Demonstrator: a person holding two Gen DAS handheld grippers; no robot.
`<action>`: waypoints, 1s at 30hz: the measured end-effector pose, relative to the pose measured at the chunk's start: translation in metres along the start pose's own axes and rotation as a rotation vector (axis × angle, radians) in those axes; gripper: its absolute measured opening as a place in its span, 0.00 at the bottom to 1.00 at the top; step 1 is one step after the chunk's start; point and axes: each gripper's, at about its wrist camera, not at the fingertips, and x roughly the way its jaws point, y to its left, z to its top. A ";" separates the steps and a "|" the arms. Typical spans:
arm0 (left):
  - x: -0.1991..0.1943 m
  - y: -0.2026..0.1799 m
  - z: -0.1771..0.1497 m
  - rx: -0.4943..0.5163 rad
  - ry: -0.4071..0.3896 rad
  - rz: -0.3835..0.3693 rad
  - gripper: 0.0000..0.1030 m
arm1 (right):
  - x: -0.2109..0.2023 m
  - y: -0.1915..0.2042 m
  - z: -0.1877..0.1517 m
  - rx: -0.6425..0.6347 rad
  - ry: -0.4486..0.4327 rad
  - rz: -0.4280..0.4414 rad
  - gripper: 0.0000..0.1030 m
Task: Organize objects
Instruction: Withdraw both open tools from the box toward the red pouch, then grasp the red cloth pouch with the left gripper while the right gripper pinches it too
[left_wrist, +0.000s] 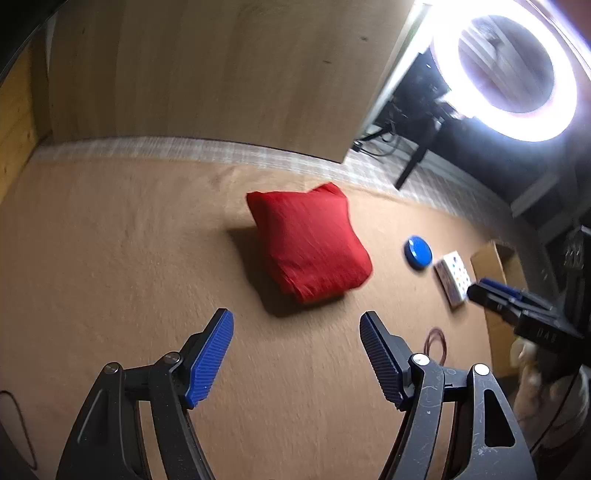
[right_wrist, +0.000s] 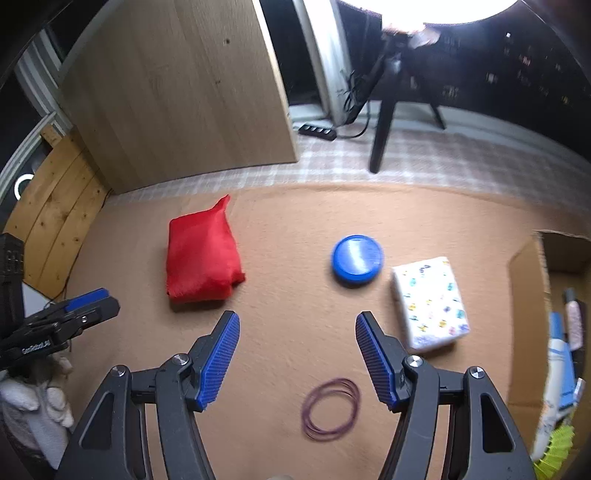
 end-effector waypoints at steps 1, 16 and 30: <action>0.003 0.005 0.003 -0.017 0.002 -0.008 0.72 | 0.005 0.001 0.004 0.006 0.016 0.010 0.60; 0.064 0.023 0.029 -0.087 0.051 -0.106 0.79 | 0.076 0.042 0.051 0.023 0.098 0.138 0.60; 0.103 0.020 0.046 -0.066 0.083 -0.134 0.81 | 0.120 0.058 0.068 0.053 0.157 0.214 0.60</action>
